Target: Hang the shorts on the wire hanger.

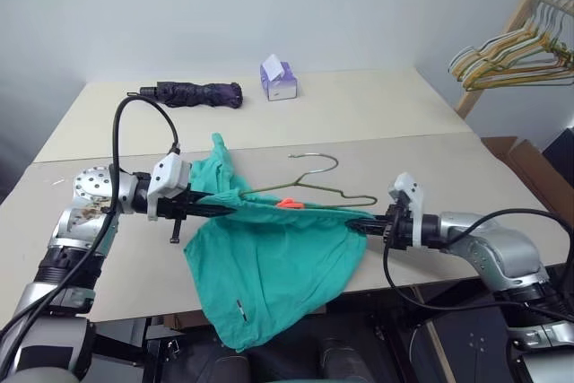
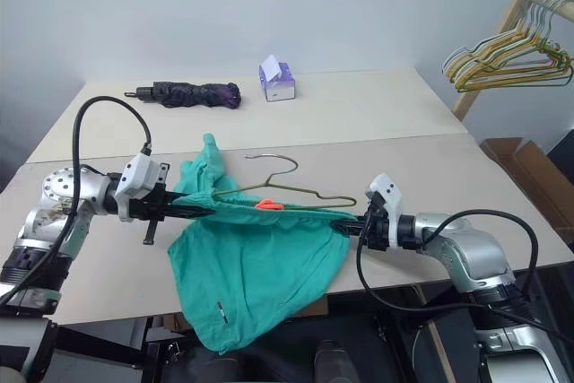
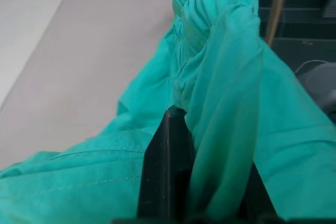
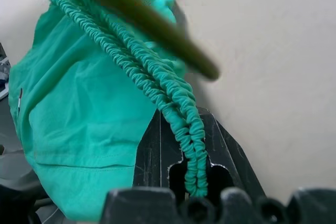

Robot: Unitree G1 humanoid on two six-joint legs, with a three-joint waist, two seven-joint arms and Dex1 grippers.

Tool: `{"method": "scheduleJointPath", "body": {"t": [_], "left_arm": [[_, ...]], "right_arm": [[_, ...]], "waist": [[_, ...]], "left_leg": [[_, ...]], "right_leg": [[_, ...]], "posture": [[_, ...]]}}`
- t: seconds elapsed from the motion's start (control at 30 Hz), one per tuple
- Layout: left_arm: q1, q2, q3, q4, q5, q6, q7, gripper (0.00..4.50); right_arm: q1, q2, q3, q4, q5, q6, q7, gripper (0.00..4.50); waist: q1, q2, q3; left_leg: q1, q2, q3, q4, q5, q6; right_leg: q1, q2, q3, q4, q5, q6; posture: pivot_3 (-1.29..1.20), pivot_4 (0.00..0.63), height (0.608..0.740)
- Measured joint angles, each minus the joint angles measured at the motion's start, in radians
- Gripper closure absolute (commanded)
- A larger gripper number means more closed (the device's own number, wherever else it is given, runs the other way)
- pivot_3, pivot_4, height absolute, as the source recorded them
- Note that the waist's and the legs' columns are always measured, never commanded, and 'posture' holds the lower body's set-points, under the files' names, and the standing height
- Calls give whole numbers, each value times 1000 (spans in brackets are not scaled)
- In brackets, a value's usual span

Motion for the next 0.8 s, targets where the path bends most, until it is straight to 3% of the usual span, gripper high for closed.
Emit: {"method": "scheduleJointPath", "body": {"t": [0.8], "left_arm": [[48,-2,16,-76,-35,68,42,4500]], "right_arm": [[-46,0,39,111,-77,-142,27,4475]], "waist": [[1,0,0]], "left_leg": [[1,0,0,-1,0,0]], "right_leg": [[0,0,0,0,0,0]], "posture": [[-19,19,740]]}}
